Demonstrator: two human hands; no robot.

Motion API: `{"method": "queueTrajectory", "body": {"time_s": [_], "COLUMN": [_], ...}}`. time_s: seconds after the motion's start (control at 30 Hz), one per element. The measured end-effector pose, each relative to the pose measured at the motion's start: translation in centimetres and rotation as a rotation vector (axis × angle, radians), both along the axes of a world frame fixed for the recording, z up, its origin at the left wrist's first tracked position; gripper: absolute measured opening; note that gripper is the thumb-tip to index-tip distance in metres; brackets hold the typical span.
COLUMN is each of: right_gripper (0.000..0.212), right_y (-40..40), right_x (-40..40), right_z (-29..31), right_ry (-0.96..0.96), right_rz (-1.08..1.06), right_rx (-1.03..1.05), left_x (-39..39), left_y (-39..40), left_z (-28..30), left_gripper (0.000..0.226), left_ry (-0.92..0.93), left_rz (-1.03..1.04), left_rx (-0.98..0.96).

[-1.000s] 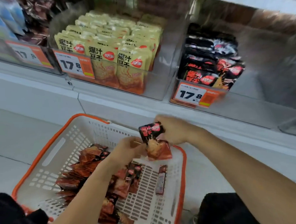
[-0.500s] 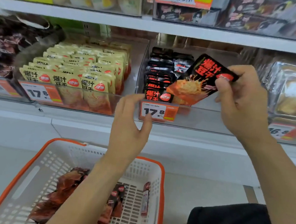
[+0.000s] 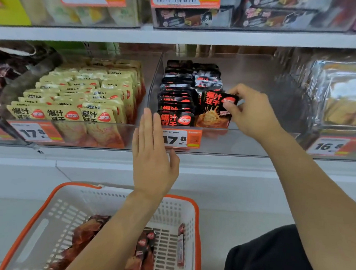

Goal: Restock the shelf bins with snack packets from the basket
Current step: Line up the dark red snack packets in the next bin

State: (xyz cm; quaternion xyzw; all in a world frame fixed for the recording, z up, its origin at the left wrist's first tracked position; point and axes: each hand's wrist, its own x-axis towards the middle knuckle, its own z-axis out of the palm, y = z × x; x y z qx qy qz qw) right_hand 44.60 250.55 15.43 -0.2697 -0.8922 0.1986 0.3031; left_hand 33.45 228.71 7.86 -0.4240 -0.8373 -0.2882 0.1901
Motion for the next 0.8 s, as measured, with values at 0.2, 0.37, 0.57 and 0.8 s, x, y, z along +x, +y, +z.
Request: {"method": "queueTrajectory", "body": {"time_s": [0.2,0.37,0.57,0.8], "right_gripper": [0.022,0.027,0.031,0.017], "right_y": [0.1,-0.1,-0.8,-6.5], "right_x": [-1.5,-2.3,-2.0,-2.5], "right_z": [0.3,0.1,0.3,1.6], "right_ry": [-0.05,-0.017,0.028,0.435], "right_rz": [-0.049,-0.072,-0.096,0.052], "right_rx": [-0.008,0.002,-0.021,0.168], "left_x": [0.2,0.4,0.4,0.5], "left_y": [-0.3,-0.5,-0.6,-4.7], "left_z": [0.3,0.4,1.0,-2.8], "left_gripper": [0.091,0.091,0.082,0.041], "left_ry": [-0.029,-0.033,-0.06,-0.212], "left_rz": [0.044,0.045,0.006,-0.07], "left_rx": [-0.071,-0.095,-0.034,0.266]}}
